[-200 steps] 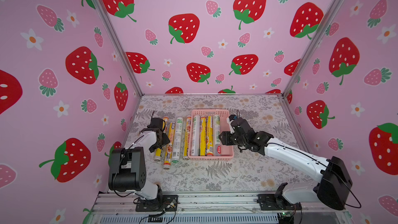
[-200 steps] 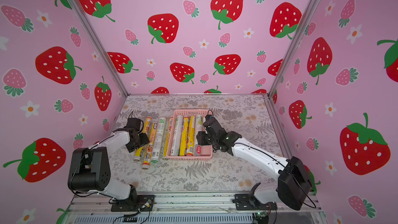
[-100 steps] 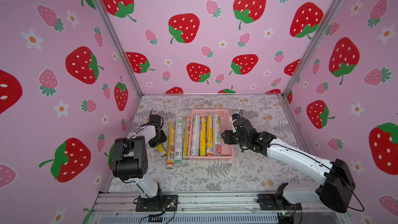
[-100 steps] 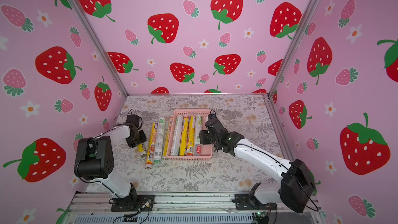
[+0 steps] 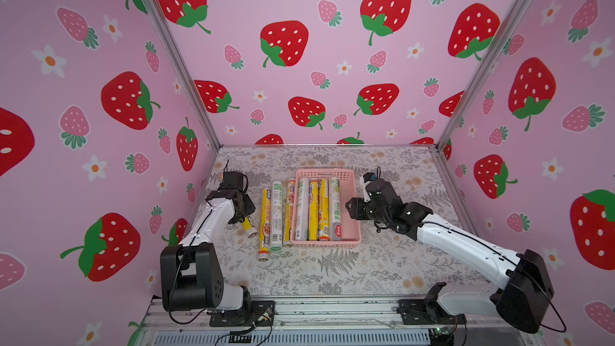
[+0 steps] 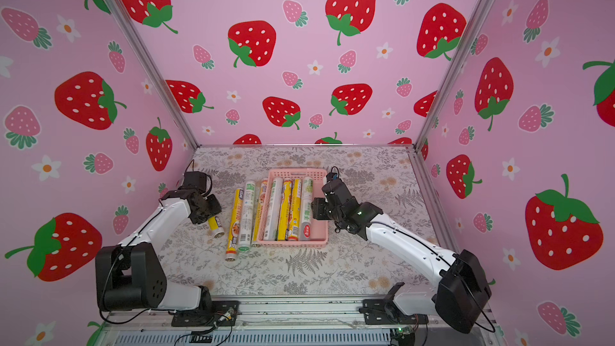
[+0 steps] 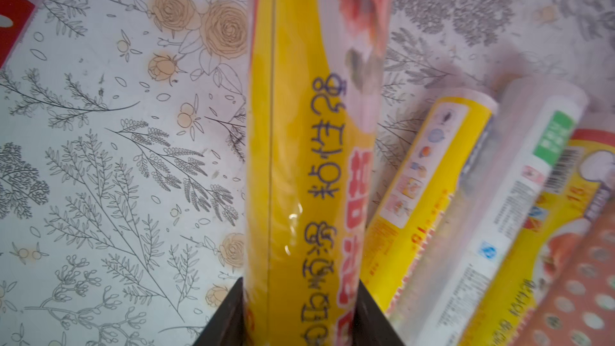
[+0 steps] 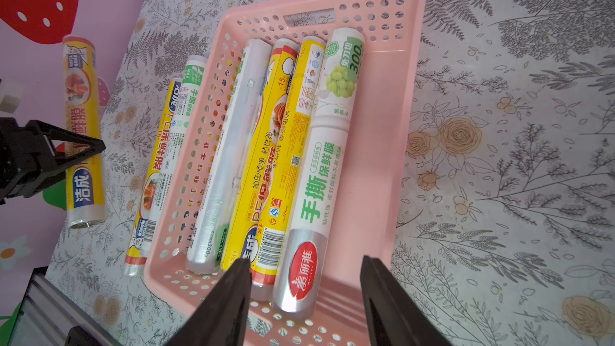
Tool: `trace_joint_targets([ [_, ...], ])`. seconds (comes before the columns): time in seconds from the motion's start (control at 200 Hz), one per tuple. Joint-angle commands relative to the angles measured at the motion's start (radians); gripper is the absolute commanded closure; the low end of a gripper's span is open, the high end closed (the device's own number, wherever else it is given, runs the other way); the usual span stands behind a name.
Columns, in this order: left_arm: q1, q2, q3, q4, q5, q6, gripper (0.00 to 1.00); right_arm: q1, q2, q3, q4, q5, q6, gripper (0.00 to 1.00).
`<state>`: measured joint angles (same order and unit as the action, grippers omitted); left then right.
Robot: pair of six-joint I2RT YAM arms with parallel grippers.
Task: Put the plastic wrap into the basket
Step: Pick up the plastic wrap from the center of the board, then place the plastic wrap in the basket.
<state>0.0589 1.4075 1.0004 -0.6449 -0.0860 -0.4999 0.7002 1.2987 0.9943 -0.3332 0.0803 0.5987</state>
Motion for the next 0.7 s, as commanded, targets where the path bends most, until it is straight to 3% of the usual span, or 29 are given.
trace_joint_targets([
  [0.0, -0.093, -0.097, 0.06, -0.076, 0.058, -0.035, 0.57, -0.023, -0.049, 0.03, 0.007, -0.007, -0.028, 0.43],
  [0.12, -0.211, -0.176, 0.089, -0.05, 0.104, -0.099, 0.55, -0.061, -0.088, 0.026, -0.016, 0.002, -0.045, 0.43],
  [0.245, -0.375, -0.159, 0.176, -0.033, 0.105, -0.152, 0.55, -0.11, -0.132, 0.025, -0.073, 0.012, -0.062, 0.43],
  [0.49, -0.668, 0.054, 0.328, 0.067, 0.074, -0.205, 0.54, -0.187, -0.242, -0.028, -0.145, 0.045, -0.082, 0.43],
  [0.695, -0.769, 0.207, 0.347, 0.175, 0.088, -0.246, 0.54, -0.2, -0.302, -0.094, -0.159, 0.057, -0.074, 0.42],
])
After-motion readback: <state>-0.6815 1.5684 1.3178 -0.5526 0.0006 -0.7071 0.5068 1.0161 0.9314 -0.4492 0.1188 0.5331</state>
